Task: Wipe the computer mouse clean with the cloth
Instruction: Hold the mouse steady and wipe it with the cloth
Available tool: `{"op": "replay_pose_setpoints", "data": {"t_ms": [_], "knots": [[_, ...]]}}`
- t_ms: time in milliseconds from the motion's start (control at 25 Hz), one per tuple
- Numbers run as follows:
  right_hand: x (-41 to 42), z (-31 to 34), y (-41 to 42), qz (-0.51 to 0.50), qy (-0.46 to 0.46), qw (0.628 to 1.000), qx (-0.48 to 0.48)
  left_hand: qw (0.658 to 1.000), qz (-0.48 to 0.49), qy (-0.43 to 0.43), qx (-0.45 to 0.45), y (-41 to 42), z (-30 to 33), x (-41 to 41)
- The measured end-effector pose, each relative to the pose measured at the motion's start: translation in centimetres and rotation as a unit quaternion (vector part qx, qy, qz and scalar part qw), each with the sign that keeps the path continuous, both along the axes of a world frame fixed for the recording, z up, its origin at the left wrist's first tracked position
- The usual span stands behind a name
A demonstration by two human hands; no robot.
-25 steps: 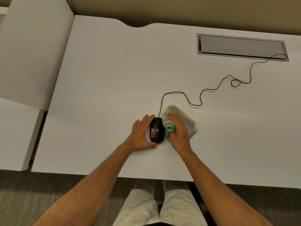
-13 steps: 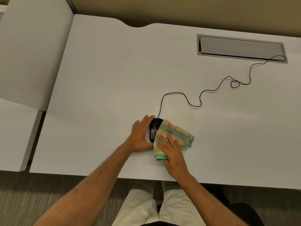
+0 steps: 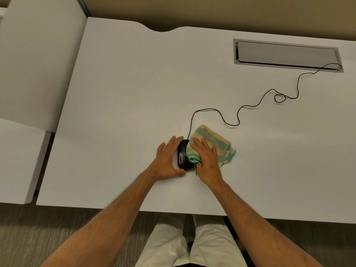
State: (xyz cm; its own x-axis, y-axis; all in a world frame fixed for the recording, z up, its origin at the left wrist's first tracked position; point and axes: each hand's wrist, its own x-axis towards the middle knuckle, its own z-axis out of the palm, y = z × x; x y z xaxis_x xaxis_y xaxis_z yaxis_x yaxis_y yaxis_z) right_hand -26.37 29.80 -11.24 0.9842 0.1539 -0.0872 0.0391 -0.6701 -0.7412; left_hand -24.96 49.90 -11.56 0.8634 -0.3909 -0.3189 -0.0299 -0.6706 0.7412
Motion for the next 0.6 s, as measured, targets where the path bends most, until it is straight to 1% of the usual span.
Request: {"op": "replay_pose_setpoints", "data": {"t_ms": [160, 400, 520, 560, 600], "knots": [[-2.7, -0.6, -1.8, 0.065, -0.038, 0.997, -0.037, 1.0, 0.001, -0.002, -0.007, 0.0, 0.0, 0.0], [-6.3, -0.5, -3.9, 0.121, -0.039, 0.989, -0.074, 1.0, 0.0, -0.002, 0.0, 0.0, -0.2, 0.0], [-6.1, 0.6, -4.3, 0.112, -0.002, 0.992, -0.052, 1.0, -0.001, -0.004, 0.001, 0.1, -0.4, 0.0], [-6.0, 1.1, -4.4, 0.089, 0.014, 0.995, -0.029, 1.0, -0.001, -0.003, 0.001, 0.1, -0.4, 0.0], [-5.7, 1.5, -4.6, 0.045, 0.032, 0.998, 0.001, 1.0, -0.001, -0.001, 0.002, 0.0, -0.3, 0.0]]}}
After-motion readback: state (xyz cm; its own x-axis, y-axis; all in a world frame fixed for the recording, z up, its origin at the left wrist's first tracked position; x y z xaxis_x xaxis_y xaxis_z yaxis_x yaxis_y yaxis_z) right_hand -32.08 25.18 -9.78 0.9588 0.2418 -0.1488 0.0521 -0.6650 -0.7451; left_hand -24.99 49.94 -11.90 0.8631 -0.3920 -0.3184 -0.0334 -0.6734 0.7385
